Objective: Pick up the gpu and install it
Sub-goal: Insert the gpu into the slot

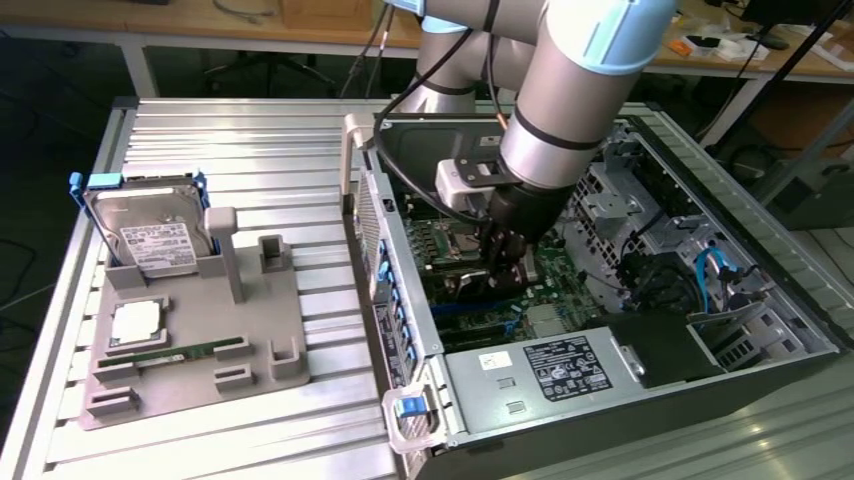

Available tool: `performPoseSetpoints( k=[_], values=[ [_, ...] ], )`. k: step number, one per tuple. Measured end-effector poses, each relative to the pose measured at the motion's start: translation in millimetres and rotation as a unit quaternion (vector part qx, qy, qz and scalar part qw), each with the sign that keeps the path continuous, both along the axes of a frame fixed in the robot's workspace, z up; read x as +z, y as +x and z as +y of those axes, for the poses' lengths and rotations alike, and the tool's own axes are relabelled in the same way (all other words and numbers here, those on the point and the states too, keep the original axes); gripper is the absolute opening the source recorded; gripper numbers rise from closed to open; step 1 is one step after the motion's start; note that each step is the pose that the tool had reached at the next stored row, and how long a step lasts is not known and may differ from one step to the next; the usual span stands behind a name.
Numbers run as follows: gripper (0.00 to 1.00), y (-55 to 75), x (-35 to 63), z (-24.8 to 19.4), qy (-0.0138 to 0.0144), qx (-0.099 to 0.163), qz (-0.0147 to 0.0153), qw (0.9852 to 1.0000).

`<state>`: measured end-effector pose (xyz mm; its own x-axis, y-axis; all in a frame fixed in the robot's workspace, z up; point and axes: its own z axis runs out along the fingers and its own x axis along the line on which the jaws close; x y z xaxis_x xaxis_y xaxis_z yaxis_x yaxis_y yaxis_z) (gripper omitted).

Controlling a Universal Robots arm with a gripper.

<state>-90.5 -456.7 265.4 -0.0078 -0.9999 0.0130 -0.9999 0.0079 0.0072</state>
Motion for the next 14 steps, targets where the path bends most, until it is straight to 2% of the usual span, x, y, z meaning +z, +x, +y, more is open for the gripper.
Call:
performPoseSetpoints(
  k=[6,11,14],
  values=[
    [0.27,0.0,0.0,-3.1,0.0000,-0.006,0.0000,1.0000],
    [0.27,0.0,-1.4,-3.0,0.0000,-0.006,0.0000,1.0000],
    [0.27,-0.1,-3.4,-1.3,-0.0001,-0.007,0.0001,1.0000]
  ],
)
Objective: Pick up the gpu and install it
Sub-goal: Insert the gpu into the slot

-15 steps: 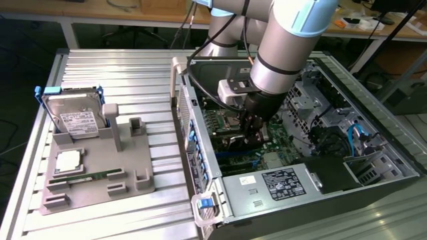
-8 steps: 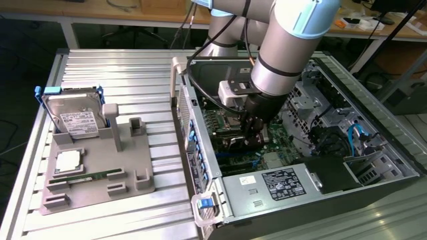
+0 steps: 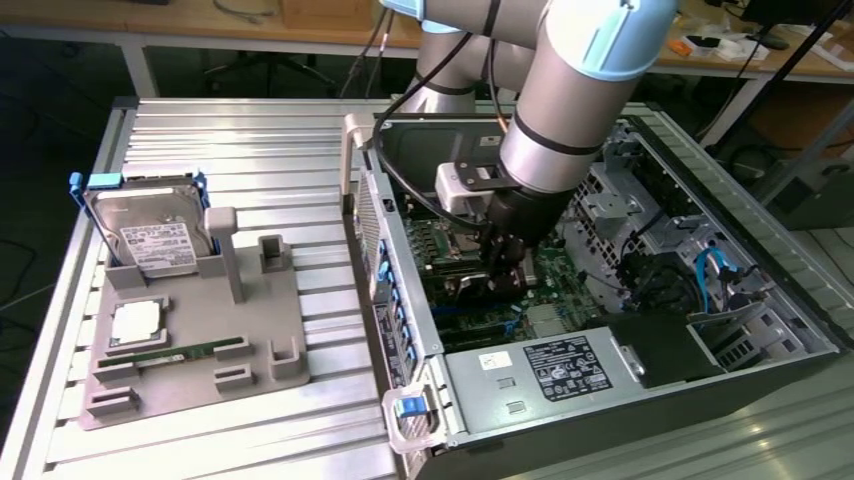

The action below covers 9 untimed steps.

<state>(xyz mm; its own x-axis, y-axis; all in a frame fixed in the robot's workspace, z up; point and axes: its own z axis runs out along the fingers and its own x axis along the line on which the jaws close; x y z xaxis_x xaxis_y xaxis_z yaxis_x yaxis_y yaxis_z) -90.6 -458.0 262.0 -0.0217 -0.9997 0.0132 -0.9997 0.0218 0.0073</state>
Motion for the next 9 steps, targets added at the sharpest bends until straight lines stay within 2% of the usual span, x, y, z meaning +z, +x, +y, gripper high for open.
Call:
performPoseSetpoints(
  k=[9],
  values=[
    [0.27,0.0,-0.2,0.5,-0.0011,0.000,-0.0001,1.0000]
  ],
)
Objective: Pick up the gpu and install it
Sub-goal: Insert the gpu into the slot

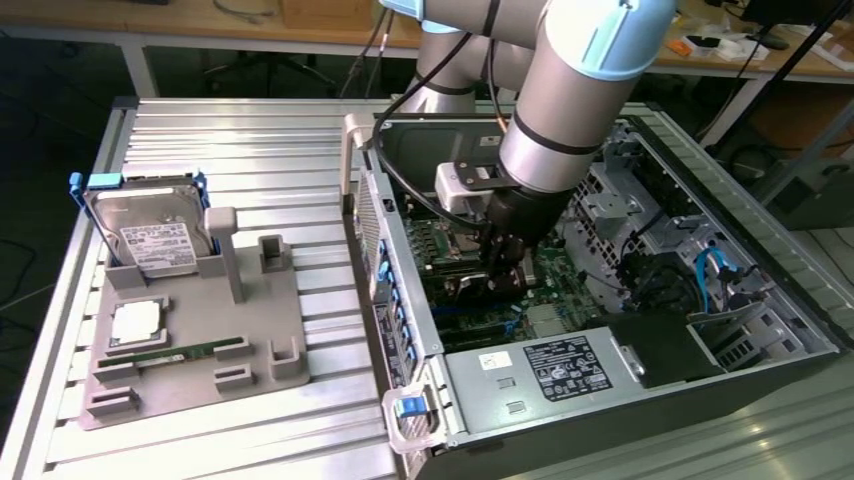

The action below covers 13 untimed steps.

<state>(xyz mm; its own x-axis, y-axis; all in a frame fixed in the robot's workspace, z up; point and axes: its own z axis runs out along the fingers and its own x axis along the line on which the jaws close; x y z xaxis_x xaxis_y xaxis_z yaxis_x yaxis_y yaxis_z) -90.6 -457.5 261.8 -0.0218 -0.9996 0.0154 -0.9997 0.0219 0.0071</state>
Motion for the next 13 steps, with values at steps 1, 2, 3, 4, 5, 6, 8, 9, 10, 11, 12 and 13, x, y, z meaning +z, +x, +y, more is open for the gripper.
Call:
performPoseSetpoints(
  k=[1,2,3,4,5,6,8,9,10,11,12,13],
  values=[
    [0.27,0.0,0.0,0.0,-0.0002,0.000,0.0000,1.0000],
    [0.27,0.0,0.0,0.0,-0.0003,0.000,0.0000,1.0000],
    [0.27,0.0,0.0,0.1,-0.0005,0.000,0.0000,1.0000],
    [0.27,0.0,0.0,0.1,-0.0007,0.000,0.0000,1.0000],
    [0.27,0.0,0.0,0.1,-0.0008,0.000,0.0000,1.0000],
    [0.27,0.0,0.0,0.1,-0.0008,0.000,0.0000,1.0000],
    [0.27,0.0,0.0,0.1,-0.0008,0.000,0.0000,1.0000],
    [0.27,0.0,0.0,0.1,-0.0008,0.000,0.0000,1.0000],
    [0.27,0.0,0.0,0.1,-0.0008,0.000,0.0000,1.0000],
    [0.27,0.0,0.0,0.1,-0.0008,0.000,0.0000,1.0000],
    [0.27,0.0,0.0,0.1,-0.0008,0.000,0.0000,1.0000],
    [0.27,0.0,0.0,0.1,-0.0008,0.000,0.0000,1.0000]
  ],
)
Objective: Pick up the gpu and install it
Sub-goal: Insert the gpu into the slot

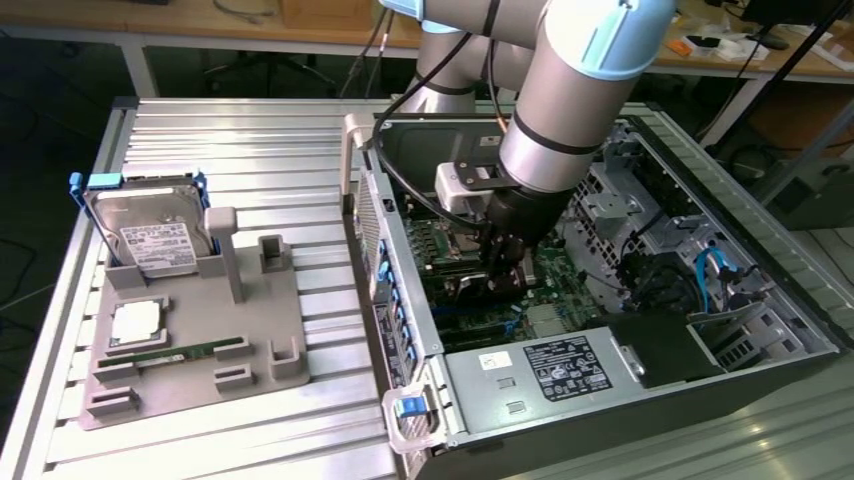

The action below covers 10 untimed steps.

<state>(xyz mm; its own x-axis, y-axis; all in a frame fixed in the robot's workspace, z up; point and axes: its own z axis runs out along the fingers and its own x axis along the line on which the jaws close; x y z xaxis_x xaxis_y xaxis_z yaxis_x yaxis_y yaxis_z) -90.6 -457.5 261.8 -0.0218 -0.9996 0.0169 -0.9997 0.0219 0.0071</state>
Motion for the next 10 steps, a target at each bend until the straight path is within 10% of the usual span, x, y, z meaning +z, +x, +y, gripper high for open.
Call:
performPoseSetpoints(
  k=[10],
  values=[
    [0.27,-0.1,5.2,0.9,0.0000,0.000,0.0000,1.0000]
  ],
)
